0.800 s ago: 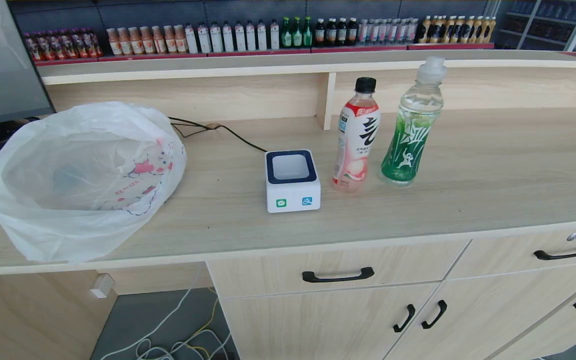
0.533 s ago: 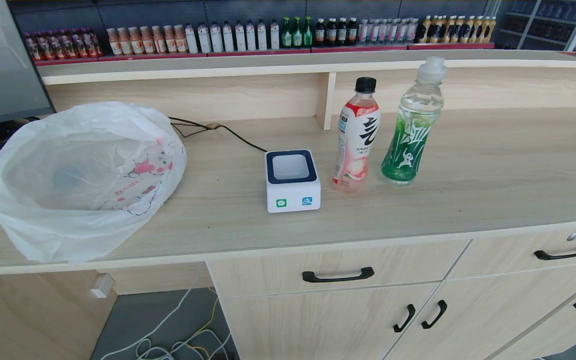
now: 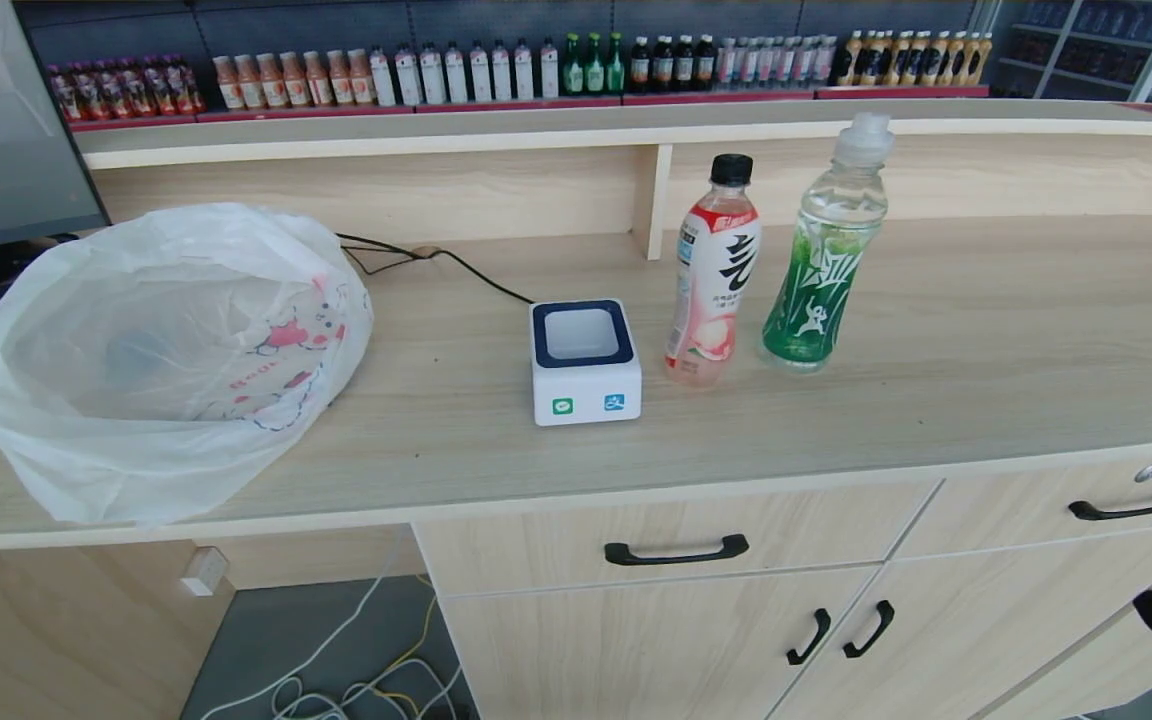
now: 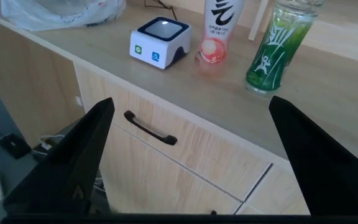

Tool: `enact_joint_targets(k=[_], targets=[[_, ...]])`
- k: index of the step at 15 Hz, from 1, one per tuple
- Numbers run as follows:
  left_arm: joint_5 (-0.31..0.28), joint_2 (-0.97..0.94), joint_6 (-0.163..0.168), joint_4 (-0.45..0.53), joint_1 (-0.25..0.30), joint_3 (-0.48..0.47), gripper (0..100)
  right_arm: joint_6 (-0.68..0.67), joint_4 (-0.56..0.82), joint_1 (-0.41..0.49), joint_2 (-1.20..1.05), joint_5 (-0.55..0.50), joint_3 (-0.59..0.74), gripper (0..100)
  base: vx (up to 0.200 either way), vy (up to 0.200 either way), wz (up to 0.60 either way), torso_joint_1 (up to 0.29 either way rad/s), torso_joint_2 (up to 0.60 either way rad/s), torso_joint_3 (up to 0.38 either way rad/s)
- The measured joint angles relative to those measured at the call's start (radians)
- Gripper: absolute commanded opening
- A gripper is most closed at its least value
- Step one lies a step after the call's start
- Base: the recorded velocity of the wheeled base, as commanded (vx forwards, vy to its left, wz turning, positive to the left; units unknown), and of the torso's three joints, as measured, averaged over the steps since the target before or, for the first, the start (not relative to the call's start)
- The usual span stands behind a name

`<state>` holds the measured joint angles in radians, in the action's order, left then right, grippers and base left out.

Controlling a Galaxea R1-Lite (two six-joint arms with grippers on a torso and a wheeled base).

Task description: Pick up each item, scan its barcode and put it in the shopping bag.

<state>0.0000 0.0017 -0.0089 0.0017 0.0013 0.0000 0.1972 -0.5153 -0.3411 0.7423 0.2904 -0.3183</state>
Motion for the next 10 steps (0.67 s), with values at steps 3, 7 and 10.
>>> enact_joint_targets(k=[3, 7, 10], targets=[[0.000, 0.000, 0.000, 0.000, 0.000, 0.000, 100, -0.024, -0.176, -0.018, 0.133, -0.001, -0.004, 100, 0.000, 0.000, 0.00, 0.000, 0.00, 0.000], [0.000, 0.000, 0.000, 0.000, 0.000, 0.000, 100, -0.094, -0.220, -0.027, 0.266, -0.035, -0.100, 100, 0.000, 0.000, 0.00, 0.000, 0.00, 0.000], [0.000, 0.000, 0.000, 0.000, 0.000, 0.000, 100, -0.125, -0.220, -0.087, 0.327, -0.096, -0.158, 100, 0.000, 0.000, 0.00, 0.000, 0.00, 0.000]])
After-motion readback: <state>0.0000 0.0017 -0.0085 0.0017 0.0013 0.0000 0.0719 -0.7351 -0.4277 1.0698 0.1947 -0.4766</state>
